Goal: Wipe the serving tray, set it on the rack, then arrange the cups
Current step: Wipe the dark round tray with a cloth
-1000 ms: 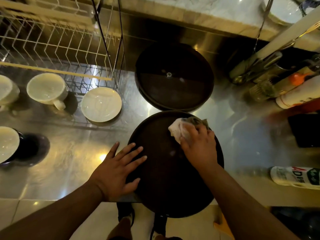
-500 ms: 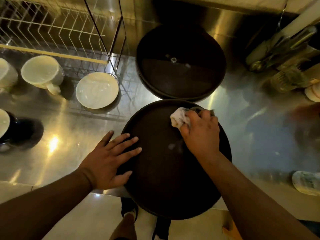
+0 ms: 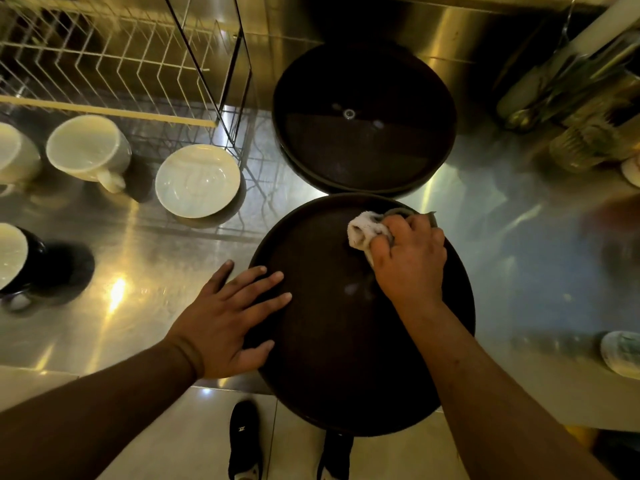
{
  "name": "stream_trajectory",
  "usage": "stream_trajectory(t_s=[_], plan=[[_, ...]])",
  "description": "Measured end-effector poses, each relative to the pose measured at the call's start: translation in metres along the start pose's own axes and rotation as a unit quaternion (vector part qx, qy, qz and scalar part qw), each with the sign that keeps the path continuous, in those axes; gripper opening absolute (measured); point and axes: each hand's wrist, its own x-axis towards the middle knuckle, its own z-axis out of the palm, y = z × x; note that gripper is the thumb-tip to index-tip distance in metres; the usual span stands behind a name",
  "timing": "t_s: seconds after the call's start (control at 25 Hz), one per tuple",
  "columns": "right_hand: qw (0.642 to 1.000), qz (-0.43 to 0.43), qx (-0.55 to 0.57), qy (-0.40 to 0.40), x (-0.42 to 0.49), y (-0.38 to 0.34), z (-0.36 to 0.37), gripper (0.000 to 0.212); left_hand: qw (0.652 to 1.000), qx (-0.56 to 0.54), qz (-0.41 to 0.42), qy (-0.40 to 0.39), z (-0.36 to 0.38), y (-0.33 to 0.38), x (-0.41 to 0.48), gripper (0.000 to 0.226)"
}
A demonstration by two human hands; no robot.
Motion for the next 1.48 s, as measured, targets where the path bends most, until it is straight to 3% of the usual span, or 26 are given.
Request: stream_trajectory(t_s=[0.2, 0.36, 0.6, 0.68, 0.76, 0.84, 0.96, 1.08, 1.24, 1.48], plan=[[0.993, -0.096, -0.001, -0.069, -0.038, -0.013, 0.001, 0.032, 1.0, 0.001, -0.007, -0.006, -0.002, 0.001, 0.001, 0.075], [0.97, -0.203, 0.002, -0.133, -0.1, 0.0, -0.002, 0.014, 1.0, 0.004, -0.011, -0.013, -0.004, 0.002, 0.0, 0.076], [0.956, -0.214, -0.025, -0.198, -0.146, 0.041, -0.031, 0.007, 1.0, 0.01, -0.008, -0.02, -0.002, 0.001, -0.002, 0.076], [0.961, -0.157, 0.062, -0.221, -0.137, 0.037, -0.044, 0.013, 1.0, 0.007, -0.006, -0.021, -0.001, 0.002, -0.003, 0.076], [0.968, -0.085, 0.173, -0.159, -0.109, 0.025, -0.055, 0.009, 1.0, 0.006, -0.006, -0.022, -0.001, 0.001, -0.003, 0.076], [0.975, -0.066, 0.205, -0.049, -0.068, 0.012, -0.059, 0.013, 1.0, 0.005, -0.005, -0.023, -0.001, 0.0, -0.003, 0.076], [0.99, -0.133, 0.029, -0.036, -0.008, -0.007, -0.045, 0.053, 1.0, 0.004, -0.003, -0.019, 0.0, 0.0, -0.003, 0.075], [0.977, -0.165, -0.122, -0.063, 0.009, -0.012, -0.015, 0.056, 1.0, 0.003, -0.001, -0.011, 0.0, 0.0, -0.002, 0.075], [0.99, -0.135, -0.038, -0.027, -0.003, -0.029, 0.009, 0.04, 1.0, 0.0, -0.001, -0.003, 0.0, -0.001, -0.002, 0.075], [0.945, -0.275, 0.011, -0.174, -0.086, -0.015, -0.001, 0.024, 1.0, 0.008, -0.004, -0.011, -0.002, 0.001, 0.001, 0.075]])
